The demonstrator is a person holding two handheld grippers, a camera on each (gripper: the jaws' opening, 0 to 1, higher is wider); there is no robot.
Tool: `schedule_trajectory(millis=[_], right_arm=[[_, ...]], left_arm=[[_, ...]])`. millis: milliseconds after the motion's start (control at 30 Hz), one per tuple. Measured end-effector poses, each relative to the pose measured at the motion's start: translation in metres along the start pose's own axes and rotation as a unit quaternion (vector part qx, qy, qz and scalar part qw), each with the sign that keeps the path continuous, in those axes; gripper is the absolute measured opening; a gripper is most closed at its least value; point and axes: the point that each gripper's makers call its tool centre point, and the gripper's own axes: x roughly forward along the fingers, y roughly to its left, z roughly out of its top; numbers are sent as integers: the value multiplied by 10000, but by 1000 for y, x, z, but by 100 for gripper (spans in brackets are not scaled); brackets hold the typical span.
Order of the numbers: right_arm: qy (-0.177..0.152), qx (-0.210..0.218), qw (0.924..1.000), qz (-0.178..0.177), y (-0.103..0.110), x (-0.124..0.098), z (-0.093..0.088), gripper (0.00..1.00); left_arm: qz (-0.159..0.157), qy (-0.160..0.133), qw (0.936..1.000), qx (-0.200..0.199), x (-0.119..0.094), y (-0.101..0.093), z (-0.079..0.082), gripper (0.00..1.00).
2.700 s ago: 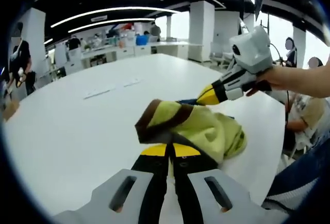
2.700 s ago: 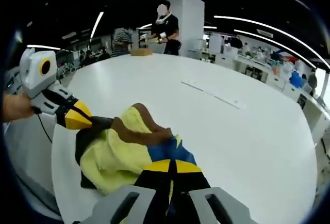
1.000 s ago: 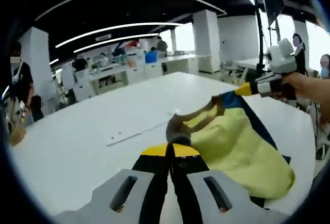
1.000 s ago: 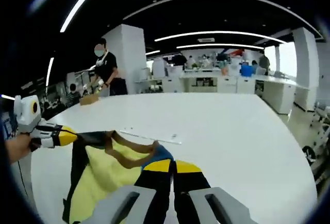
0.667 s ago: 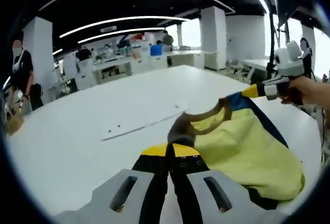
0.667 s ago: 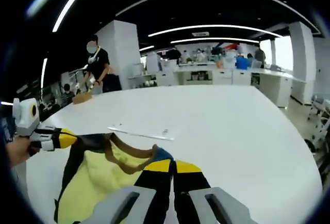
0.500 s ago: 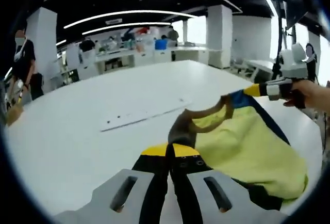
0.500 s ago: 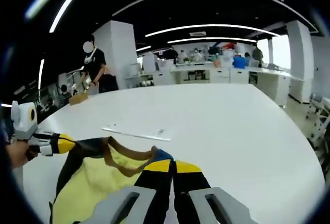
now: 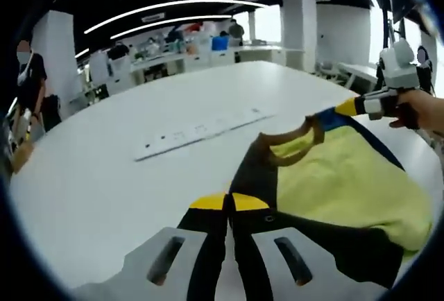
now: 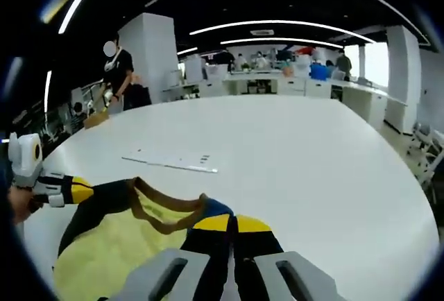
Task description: Fold the garment on the visible template until the final outline fits inside the template.
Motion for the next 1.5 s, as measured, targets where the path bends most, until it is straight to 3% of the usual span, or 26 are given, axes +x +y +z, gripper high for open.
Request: schedule_trajectory(millis=[133,333,533,833,1000,1300,1500], right_arm=[[38,144,9998,146,5,-5,2,0],[237,184,9986,433,17,-20,-2,19],[459,121,9950,874,34,-34,-4,37],[532,-58,9887,1398,59,-69,-5,54],[598,-182,9852,1596,64,-91,-14,57],[882,-447,9766,1912,69,-137,-50,57],[1081,-533,9709,2070,72,-161,-76,55]], left_arm=[[121,-2,9998,145,-3,6,2,9],[150,-75,9996,240,-18,7,8,27],[-121,-314,9993,-170,-35,1,16,35],[-342,-503,9979,-228,-71,-13,19,48],[-429,-532,9973,-286,-92,-20,16,52],[-618,-627,9960,-166,-130,-39,10,55],[-774,-558,9954,-110,-148,-57,-6,55]])
